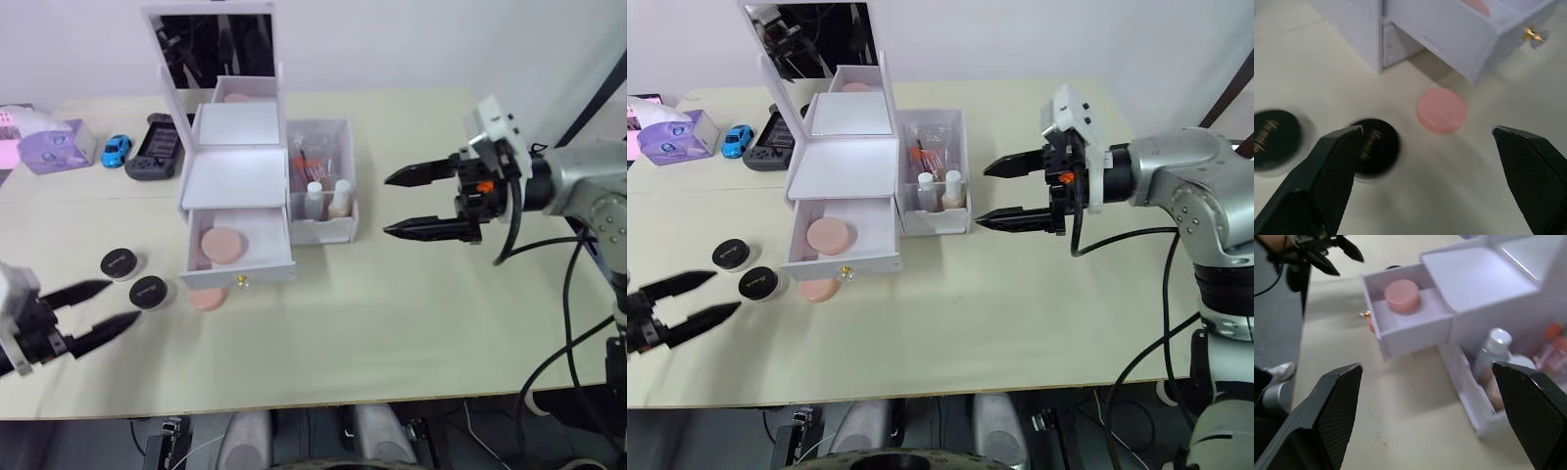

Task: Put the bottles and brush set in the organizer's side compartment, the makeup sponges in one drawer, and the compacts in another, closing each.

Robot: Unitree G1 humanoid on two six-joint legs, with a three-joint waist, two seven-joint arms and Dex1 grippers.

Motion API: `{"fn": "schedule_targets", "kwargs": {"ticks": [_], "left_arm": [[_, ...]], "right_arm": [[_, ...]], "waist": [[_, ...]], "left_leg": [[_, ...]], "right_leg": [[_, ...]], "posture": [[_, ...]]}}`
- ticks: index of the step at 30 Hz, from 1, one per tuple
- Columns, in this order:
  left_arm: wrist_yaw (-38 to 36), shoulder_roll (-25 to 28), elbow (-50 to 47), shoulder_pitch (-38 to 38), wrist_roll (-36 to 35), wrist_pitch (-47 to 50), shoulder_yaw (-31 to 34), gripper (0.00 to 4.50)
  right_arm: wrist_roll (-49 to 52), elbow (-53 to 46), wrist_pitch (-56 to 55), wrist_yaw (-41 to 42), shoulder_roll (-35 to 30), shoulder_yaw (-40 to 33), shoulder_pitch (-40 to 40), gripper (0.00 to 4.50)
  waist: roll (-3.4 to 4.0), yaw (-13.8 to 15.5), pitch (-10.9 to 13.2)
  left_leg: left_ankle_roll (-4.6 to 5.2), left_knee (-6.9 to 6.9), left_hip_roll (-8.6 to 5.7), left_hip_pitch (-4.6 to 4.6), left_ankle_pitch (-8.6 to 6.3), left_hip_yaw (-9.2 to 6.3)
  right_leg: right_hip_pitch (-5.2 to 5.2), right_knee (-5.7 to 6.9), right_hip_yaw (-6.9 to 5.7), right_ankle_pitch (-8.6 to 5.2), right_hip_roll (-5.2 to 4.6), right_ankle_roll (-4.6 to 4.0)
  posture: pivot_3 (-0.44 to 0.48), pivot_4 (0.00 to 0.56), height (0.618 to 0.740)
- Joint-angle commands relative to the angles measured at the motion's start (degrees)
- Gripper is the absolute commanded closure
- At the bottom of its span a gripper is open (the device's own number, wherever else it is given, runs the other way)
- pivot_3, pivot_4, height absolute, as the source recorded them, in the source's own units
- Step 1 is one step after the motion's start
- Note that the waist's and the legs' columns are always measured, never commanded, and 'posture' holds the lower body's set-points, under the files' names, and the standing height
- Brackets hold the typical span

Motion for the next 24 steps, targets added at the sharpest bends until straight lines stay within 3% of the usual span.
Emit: {"fn": "schedule_targets", "kwargs": {"ticks": [1,10,16,24], "left_arm": [[5.26,-2.09,-9.27,3.46,-0.01,2.23,-0.54,0.04],[20.49,-11.82,-17.53,5.50,6.34,2.02,-10.45,0.04],[29.29,-12.62,-17.08,1.73,9.21,7.52,-15.71,0.04],[36.54,-12.74,-14.76,-8.62,13.08,11.91,-25.29,0.04]], "right_arm": [[-1.48,0.22,-2.25,2.03,1.12,0.69,-2.87,0.00],[-3.91,0.67,-2.64,2.93,3.10,1.70,-5.04,0.00],[-3.61,-0.66,-1.31,2.75,2.27,0.54,-4.49,0.00],[-4.15,-2.44,-0.97,1.36,0.94,-0.53,-3.15,0.00]], "waist": [[-0.08,0.01,-0.04],[-0.13,-0.34,-0.06],[-0.14,-0.25,-0.06],[-0.16,-0.14,-0.07]], "left_leg": [[0.00,0.00,0.00,0.00,0.00,0.00],[0.00,0.03,0.00,0.06,0.00,0.01],[0.01,0.00,0.02,0.08,0.00,-0.07],[0.01,0.03,0.01,0.07,0.00,-0.05]], "right_leg": [[0.01,-0.01,0.00,0.00,0.00,0.00],[0.05,0.00,0.04,0.02,0.08,-0.03],[0.05,0.04,0.04,0.02,0.17,-0.03],[0.06,0.03,0.07,0.02,0.17,-0.03]], "posture": [[0.000,0.150,0.740],[0.000,0.150,0.740],[0.000,0.150,0.740],[0.000,0.150,0.740]]}}
